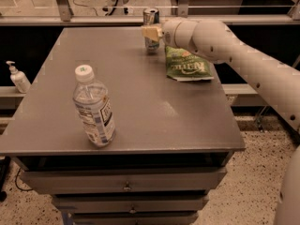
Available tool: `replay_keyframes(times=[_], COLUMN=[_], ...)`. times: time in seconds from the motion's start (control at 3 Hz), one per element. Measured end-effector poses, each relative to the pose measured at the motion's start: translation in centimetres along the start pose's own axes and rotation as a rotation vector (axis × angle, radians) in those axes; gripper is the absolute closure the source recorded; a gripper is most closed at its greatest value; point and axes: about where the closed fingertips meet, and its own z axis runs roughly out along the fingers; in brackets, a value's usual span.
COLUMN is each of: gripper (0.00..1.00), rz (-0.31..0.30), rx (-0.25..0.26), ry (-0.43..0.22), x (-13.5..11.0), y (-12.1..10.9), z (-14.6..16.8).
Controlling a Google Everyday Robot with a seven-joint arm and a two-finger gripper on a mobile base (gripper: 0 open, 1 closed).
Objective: Move redbull can near green jalapeno chip bag
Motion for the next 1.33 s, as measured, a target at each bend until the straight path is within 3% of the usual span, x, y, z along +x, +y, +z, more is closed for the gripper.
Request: replay_keyframes(times=[0.33, 1.33], gripper=[0.85, 0.13], rz=[0.017, 0.038], rx=[-0.008, -0.006], ry=[0.012, 0.031], x=[0.9, 2.0], y=[-0.2, -0.6], z=[-0.1, -0.9])
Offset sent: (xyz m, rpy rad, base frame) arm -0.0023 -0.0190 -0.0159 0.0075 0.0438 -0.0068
